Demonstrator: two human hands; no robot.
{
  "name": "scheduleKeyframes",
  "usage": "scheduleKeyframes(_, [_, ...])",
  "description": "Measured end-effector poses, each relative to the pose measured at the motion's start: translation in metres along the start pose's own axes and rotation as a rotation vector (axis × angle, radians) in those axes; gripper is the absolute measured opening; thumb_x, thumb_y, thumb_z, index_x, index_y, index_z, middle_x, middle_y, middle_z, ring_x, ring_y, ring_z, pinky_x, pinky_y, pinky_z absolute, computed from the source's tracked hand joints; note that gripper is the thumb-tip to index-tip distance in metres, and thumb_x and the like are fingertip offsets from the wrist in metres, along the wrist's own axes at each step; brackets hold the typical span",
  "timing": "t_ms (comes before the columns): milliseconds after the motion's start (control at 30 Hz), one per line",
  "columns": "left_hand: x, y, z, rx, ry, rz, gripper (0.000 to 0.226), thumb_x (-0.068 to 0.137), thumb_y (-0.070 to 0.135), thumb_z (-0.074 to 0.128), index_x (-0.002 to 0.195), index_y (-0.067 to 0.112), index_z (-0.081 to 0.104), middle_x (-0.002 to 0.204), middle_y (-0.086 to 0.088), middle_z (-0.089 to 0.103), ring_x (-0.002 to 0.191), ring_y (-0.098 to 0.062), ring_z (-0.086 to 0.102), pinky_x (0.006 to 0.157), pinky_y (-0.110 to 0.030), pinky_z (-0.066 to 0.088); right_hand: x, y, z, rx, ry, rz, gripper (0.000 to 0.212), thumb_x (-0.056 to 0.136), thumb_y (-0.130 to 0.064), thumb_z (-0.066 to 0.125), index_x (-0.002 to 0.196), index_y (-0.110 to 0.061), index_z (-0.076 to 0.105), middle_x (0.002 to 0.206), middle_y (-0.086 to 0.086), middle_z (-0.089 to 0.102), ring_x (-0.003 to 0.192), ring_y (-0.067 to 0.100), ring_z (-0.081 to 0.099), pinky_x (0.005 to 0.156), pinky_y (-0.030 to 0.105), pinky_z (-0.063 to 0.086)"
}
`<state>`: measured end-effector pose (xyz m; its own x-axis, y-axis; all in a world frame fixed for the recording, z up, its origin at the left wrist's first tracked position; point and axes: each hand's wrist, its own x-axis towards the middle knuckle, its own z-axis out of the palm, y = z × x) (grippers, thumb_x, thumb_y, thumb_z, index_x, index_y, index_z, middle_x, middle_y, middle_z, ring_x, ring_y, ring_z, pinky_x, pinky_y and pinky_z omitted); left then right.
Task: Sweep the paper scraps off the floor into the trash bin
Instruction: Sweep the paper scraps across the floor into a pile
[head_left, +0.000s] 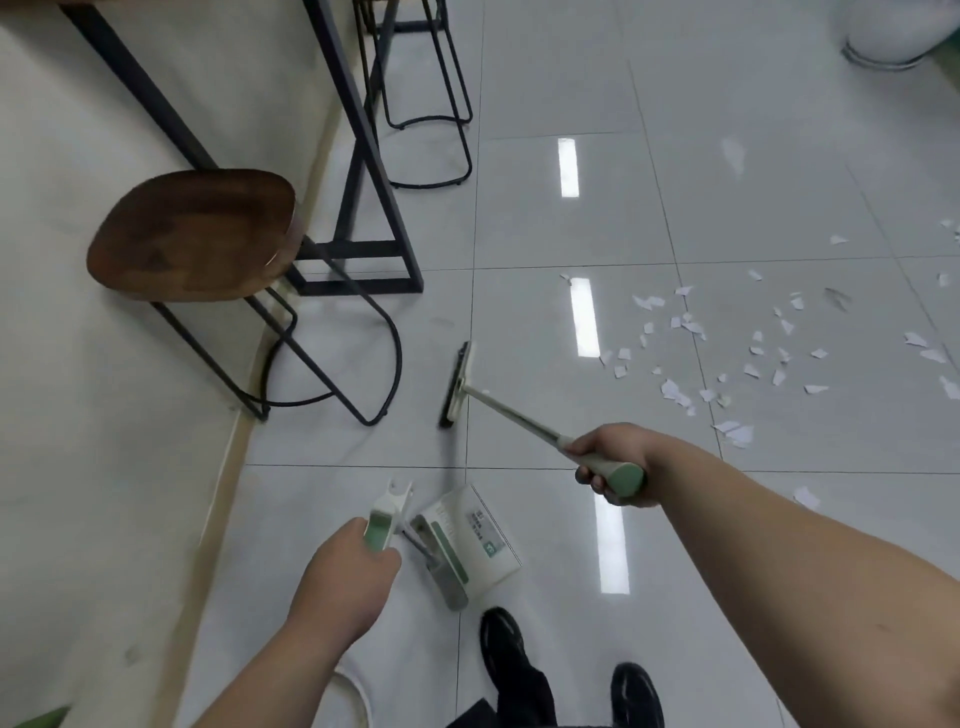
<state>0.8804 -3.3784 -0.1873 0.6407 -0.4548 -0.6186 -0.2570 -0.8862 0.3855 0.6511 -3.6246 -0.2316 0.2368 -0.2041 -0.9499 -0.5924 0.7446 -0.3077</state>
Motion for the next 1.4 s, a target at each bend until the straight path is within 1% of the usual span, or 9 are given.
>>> scheduleKeyframes(200, [0.036, 0.006, -0.017, 0.032, 0.019, 0.017, 0.011, 0.089, 0.019, 0.054, 0.08, 0.013, 0.052, 0.071, -0.005, 0.058, 0.061, -0.025, 0.053, 0.058, -0.033, 0.042, 0.039, -0.018, 0.021, 0.081, -0.004, 0.071, 0.025, 0.094, -0.03, 0.062, 0.117, -0.019, 0.059, 0.064, 0.002, 0.058, 0.042, 0.01, 0.046, 0.039, 0.017, 0.039])
scheduleKeyframes(367, [0.05, 0.024, -0.025, 0.064, 0.032, 0.059, 0.016, 0.092, 0.017, 0.056, 0.077, 0.016, 0.049, 0.073, -0.002, 0.058, 0.061, -0.02, 0.052, 0.054, -0.031, 0.037, 0.023, 0.004, -0.017, 0.128, 0.098, 0.106, 0.029, 0.094, -0.03, 0.066, 0.116, -0.013, 0.06, 0.068, 0.006, 0.057, 0.041, 0.012, 0.045, 0.037, 0.017, 0.038])
scheduleKeyframes(567, [0.068, 0.055, -0.033, 0.085, 0.077, 0.078, 0.015, 0.092, 0.017, 0.055, 0.078, 0.015, 0.05, 0.075, -0.006, 0.06, 0.065, -0.023, 0.056, 0.056, -0.032, 0.038, -0.016, 0.013, -0.065, 0.133, 0.246, 0.048, 0.033, 0.095, -0.029, 0.064, 0.119, -0.007, 0.06, 0.07, 0.009, 0.06, 0.043, 0.014, 0.045, 0.044, 0.019, 0.037])
scheduleKeyframes(733, [0.084, 0.085, -0.031, 0.109, 0.092, 0.072, 0.008, 0.091, 0.016, 0.053, 0.084, 0.013, 0.053, 0.078, -0.009, 0.062, 0.069, -0.026, 0.06, 0.059, -0.034, 0.043, -0.029, -0.04, -0.074, 0.106, 0.22, -0.04, 0.026, 0.094, -0.021, 0.063, 0.113, -0.004, 0.059, 0.071, 0.012, 0.06, 0.043, 0.016, 0.048, 0.042, 0.019, 0.038])
scheduleKeyframes(900, [0.098, 0.122, -0.028, 0.094, 0.122, 0.009, 0.005, 0.09, 0.017, 0.053, 0.086, 0.015, 0.055, 0.077, -0.007, 0.063, 0.07, -0.024, 0.06, 0.059, -0.033, 0.043, -0.004, -0.113, -0.082, 0.116, 0.082, -0.072, 0.021, 0.093, -0.021, 0.062, 0.113, -0.011, 0.06, 0.067, 0.008, 0.057, 0.044, 0.016, 0.046, 0.041, 0.019, 0.035])
scheduleKeyframes(1000, [0.104, 0.149, -0.025, 0.078, 0.125, -0.037, 0.006, 0.09, 0.016, 0.052, 0.086, 0.013, 0.056, 0.077, -0.007, 0.064, 0.07, -0.023, 0.059, 0.058, -0.032, 0.041, 0.027, -0.166, -0.089, 0.086, 0.005, -0.065, 0.023, 0.094, -0.026, 0.062, 0.115, -0.016, 0.061, 0.065, 0.004, 0.056, 0.042, 0.014, 0.045, 0.04, 0.018, 0.035])
scheduleKeyframes(1167, [0.117, 0.2, -0.012, 0.093, 0.109, -0.09, 0.006, 0.091, 0.019, 0.053, 0.09, 0.014, 0.057, 0.08, -0.005, 0.064, 0.074, -0.022, 0.061, 0.063, -0.033, 0.044, 0.079, -0.235, -0.116, 0.003, -0.053, -0.062, 0.031, 0.093, -0.026, 0.063, 0.121, -0.014, 0.061, 0.064, 0.005, 0.058, 0.042, 0.014, 0.047, 0.045, 0.02, 0.035])
scheduleKeyframes(1300, [0.129, 0.243, 0.0, 0.082, 0.107, -0.13, 0.012, 0.09, 0.02, 0.054, 0.099, 0.016, 0.061, 0.083, -0.003, 0.067, 0.078, -0.021, 0.064, 0.068, -0.033, 0.048, 0.109, -0.269, -0.15, -0.009, -0.071, -0.022, 0.033, 0.093, -0.03, 0.065, 0.121, -0.014, 0.06, 0.063, 0.004, 0.059, 0.042, 0.012, 0.048, 0.043, 0.019, 0.038])
scheduleKeyframes(1400, [0.138, 0.274, 0.006, 0.096, 0.103, -0.123, 0.009, 0.09, 0.019, 0.054, 0.093, 0.015, 0.06, 0.081, -0.004, 0.066, 0.077, -0.022, 0.064, 0.069, -0.034, 0.049, 0.119, -0.276, -0.183, 0.012, -0.059, 0.015, 0.033, 0.093, -0.029, 0.065, 0.121, -0.013, 0.06, 0.064, 0.004, 0.06, 0.043, 0.012, 0.049, 0.042, 0.018, 0.04])
